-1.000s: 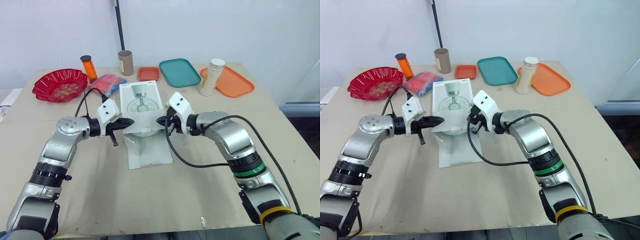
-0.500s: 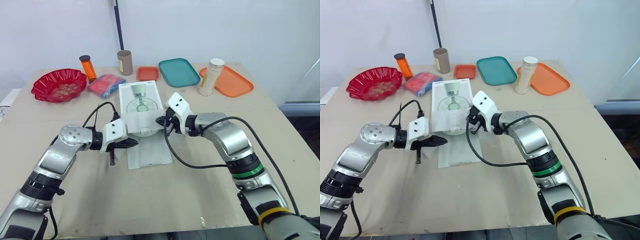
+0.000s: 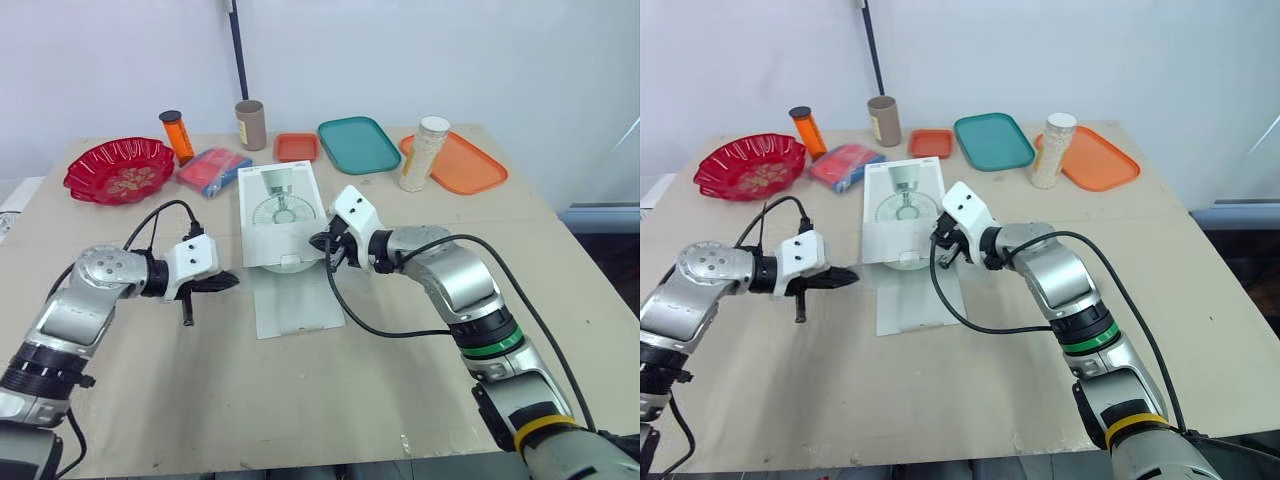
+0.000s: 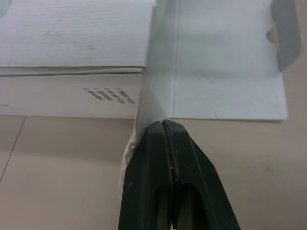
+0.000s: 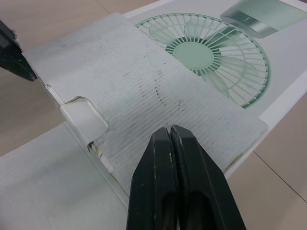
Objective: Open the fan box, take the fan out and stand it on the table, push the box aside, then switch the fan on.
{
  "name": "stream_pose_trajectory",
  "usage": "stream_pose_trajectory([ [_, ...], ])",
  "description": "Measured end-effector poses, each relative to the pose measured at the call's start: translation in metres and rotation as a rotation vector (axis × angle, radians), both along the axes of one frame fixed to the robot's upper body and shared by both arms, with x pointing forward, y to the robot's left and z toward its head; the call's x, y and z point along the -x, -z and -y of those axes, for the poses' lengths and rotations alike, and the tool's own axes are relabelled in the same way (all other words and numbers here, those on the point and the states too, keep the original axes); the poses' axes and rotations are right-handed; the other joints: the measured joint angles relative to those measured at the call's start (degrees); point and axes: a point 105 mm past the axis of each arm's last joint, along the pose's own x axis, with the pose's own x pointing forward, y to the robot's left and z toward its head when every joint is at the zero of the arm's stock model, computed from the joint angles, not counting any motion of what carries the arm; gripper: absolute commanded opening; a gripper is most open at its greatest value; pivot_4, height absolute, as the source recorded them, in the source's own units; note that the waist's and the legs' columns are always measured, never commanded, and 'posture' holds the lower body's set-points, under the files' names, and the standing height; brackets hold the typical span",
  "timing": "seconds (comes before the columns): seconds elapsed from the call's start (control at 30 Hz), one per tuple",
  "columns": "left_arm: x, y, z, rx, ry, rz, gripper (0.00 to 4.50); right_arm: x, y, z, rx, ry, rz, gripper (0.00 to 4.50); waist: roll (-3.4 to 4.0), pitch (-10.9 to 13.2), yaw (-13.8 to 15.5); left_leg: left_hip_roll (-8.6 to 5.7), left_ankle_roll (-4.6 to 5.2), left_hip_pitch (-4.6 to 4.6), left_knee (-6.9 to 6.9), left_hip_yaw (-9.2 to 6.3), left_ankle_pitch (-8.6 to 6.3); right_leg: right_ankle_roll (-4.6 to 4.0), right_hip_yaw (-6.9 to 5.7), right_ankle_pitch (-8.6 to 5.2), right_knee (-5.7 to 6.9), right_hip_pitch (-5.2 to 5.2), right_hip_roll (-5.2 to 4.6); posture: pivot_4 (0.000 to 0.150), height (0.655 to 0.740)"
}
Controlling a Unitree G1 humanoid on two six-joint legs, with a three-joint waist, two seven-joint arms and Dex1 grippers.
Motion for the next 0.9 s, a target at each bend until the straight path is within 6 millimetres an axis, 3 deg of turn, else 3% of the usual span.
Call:
stream_pose_trajectory([
  [0.53, -0.016, 0.008, 0.008, 0.059, -0.072, 0.043, 0.00, -0.001, 0.000, 0.002, 0.006, 0.007, 0.007, 0.05, 0.00, 0.00, 0.12, -0.02, -0.02, -0.01, 0.00, -0.02, 0.01, 0.00, -0.01, 0.00, 0.01, -0.01, -0.04, 0.150, 0.7400],
  [0.9, 0.012, 0.000, 0.014, 0.068, 0.069, -0.048, 0.00, -0.001, 0.000, 0.001, 0.006, 0.005, 0.008, 0.05, 0.00, 0.00, 0.09, -0.01, -0.01, -0.01, -0.01, -0.01, 0.01, 0.00, -0.01, 0.00, 0.00, -0.01, -0.02, 0.150, 0.7400],
])
